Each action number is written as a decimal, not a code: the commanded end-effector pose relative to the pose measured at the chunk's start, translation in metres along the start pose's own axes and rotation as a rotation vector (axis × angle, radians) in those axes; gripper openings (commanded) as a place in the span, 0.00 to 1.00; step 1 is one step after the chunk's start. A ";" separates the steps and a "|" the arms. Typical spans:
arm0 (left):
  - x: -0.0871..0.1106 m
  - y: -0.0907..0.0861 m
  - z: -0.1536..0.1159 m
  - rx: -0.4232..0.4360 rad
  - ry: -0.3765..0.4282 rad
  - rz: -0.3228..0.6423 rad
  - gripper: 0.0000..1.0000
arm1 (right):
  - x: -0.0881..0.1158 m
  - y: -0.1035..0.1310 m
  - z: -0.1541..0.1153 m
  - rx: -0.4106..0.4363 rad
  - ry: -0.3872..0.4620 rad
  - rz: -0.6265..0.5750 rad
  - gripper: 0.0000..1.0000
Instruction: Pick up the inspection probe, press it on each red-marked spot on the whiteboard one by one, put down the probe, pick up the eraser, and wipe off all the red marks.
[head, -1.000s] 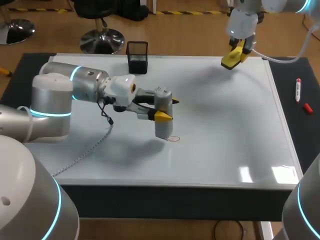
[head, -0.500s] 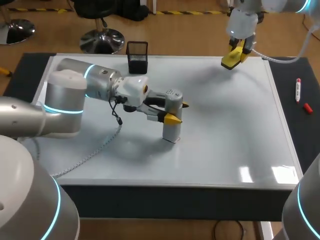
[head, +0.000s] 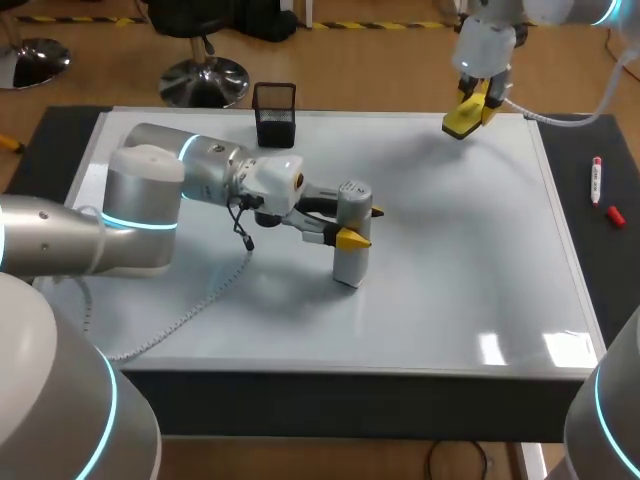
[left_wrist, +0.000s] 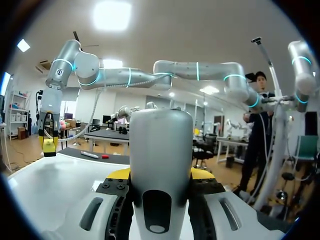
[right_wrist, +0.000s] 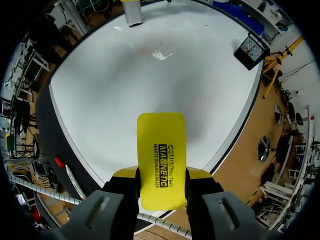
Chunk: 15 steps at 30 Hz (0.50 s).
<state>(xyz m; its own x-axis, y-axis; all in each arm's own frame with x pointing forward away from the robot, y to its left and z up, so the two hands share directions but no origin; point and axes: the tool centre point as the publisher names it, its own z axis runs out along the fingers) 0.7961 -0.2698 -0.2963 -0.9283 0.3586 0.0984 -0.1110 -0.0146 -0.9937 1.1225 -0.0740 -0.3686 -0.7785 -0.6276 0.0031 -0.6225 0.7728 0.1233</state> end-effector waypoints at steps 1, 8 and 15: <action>-0.005 0.004 0.002 0.006 0.007 -0.004 0.00 | 0.000 0.000 -0.001 0.003 0.002 -0.002 0.00; -0.005 0.007 0.001 0.001 0.005 -0.006 0.00 | 0.000 0.000 -0.001 0.003 0.002 -0.002 0.00; -0.005 0.011 0.000 0.001 0.002 -0.014 0.00 | 0.000 0.000 -0.001 0.003 0.002 -0.002 0.00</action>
<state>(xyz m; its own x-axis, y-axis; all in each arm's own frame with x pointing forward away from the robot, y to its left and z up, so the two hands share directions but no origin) 0.7991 -0.2717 -0.3023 -0.9262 0.3599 0.1125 -0.1238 -0.0086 -0.9923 1.1225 -0.0741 -0.3686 -0.7786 -0.6276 0.0031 -0.6225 0.7729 0.1233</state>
